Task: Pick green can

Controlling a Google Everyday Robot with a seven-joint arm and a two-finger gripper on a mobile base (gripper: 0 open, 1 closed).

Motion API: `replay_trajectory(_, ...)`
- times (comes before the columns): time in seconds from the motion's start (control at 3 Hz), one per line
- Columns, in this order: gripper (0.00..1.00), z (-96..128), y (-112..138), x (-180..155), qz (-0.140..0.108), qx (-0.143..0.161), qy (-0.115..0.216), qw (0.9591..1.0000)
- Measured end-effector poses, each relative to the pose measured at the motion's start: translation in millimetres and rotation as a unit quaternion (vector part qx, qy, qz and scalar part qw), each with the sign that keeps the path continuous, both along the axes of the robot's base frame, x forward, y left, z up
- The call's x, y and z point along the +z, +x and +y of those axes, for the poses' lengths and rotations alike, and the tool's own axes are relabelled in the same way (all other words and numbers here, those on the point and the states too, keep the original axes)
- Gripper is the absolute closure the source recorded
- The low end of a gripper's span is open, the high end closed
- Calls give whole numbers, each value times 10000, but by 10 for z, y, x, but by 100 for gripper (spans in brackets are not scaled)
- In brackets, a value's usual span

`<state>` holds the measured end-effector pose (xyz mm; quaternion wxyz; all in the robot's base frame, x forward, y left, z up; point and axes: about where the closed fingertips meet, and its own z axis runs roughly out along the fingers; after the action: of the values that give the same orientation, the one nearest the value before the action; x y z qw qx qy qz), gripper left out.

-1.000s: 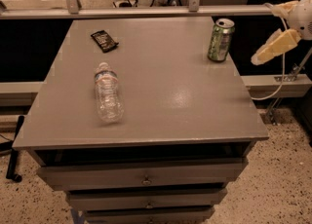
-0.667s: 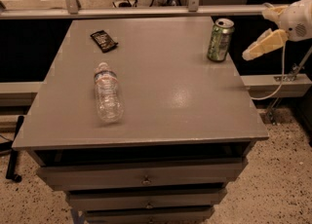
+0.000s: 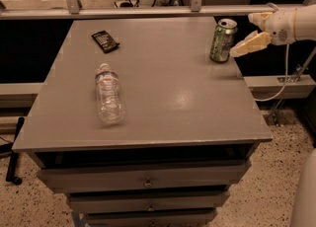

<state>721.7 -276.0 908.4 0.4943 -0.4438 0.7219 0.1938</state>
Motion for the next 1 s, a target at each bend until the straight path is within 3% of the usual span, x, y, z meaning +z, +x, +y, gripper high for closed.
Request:
replay_trajectory(0.33,0,93,117,-112,-2,58,367,9993)
replay_trajectory(0.67,15,172,175,-179,13,90,710,9974)
replay_trajectory(1.0,38,239,175,-140,1,117,978,9951)
